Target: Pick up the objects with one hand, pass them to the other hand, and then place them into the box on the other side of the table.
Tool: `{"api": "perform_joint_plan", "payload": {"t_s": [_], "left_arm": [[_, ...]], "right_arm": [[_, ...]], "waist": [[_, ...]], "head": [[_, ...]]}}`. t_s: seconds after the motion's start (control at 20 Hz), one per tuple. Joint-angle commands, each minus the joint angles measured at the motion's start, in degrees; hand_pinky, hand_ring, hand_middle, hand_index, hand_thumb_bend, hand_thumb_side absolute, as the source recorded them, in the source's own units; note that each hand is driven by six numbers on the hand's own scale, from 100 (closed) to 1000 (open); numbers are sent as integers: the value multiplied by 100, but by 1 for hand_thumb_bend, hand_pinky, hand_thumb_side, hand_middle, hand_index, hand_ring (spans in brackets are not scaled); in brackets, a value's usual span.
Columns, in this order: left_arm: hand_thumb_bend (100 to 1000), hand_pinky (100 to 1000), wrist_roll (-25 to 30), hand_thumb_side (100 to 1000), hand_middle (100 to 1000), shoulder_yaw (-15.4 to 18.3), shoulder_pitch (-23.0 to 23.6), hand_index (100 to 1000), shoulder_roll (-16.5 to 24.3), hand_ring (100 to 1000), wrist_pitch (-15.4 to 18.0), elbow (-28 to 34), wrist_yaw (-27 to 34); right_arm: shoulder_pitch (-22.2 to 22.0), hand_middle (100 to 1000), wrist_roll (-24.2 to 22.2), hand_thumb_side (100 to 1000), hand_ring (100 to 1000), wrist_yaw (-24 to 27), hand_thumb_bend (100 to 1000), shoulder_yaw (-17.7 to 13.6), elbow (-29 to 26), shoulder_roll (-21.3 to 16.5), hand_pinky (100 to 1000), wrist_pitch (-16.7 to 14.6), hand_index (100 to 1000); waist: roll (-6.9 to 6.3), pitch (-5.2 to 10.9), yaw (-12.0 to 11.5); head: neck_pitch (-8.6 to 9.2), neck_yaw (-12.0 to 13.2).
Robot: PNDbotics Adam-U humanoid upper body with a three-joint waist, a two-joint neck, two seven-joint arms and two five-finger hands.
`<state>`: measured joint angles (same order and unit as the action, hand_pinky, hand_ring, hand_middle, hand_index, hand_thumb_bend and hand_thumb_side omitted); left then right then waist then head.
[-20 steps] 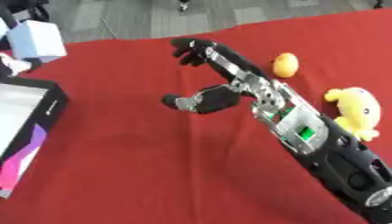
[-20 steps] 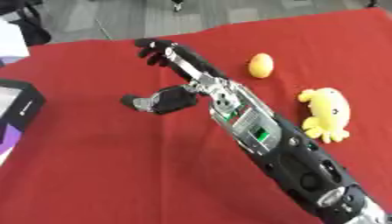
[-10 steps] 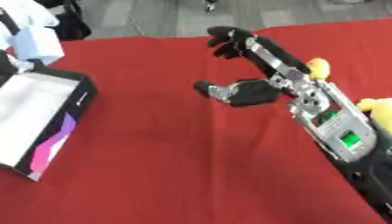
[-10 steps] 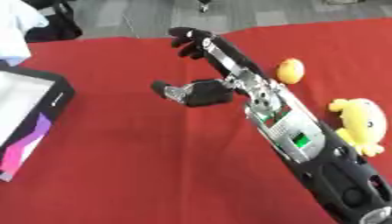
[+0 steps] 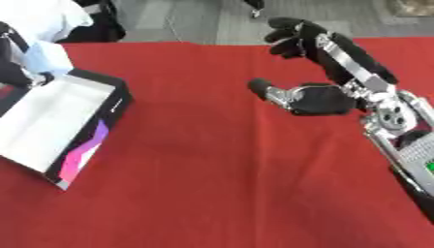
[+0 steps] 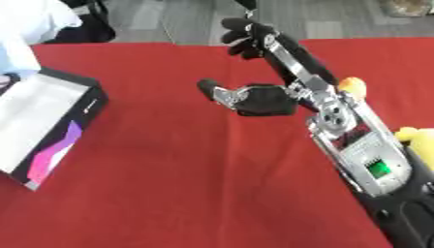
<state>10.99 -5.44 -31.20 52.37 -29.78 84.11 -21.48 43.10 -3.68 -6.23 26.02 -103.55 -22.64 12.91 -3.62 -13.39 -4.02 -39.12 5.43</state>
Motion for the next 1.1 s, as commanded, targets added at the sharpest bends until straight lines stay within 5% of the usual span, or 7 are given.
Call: {"api": "perform_joint_plan", "payload": {"t_s": [0.05,0.35,0.5,0.7,0.85,1.1], "left_arm": [[452,646,-11,100,266,103,-115,420,144,398,37,-228,-70],[455,666,57,100,297,57,-251,464,-5,431,106,-716,-319],[460,711,147,100,382,31,-320,540,-105,512,197,-977,-404],[554,750,227,111,499,35,-366,638,-178,593,464,-1180,-552],[625,790,235,382,597,59,-372,702,-189,677,605,-1259,-647],[599,827,269,553,703,101,-355,746,-166,746,722,-1337,-749]], "right_arm": [[97,795,65,373,798,56,390,-98,-191,-116,838,1,924],[102,794,148,381,796,98,375,-143,-274,-133,837,28,922],[105,794,183,379,796,115,372,-164,-335,-147,836,31,922],[107,798,237,479,800,140,233,-185,-381,-168,841,43,922],[108,804,290,538,808,235,100,-194,-379,-177,846,80,927],[113,806,306,444,810,422,102,-203,-382,-215,846,98,928]], "waist": [[82,-7,0],[135,-48,30],[153,-72,46],[164,-96,66],[162,-102,70],[148,-90,75]], "head": [[59,35],[25,2],[7,-12],[0,-53],[-4,-93],[3,-133]]}}
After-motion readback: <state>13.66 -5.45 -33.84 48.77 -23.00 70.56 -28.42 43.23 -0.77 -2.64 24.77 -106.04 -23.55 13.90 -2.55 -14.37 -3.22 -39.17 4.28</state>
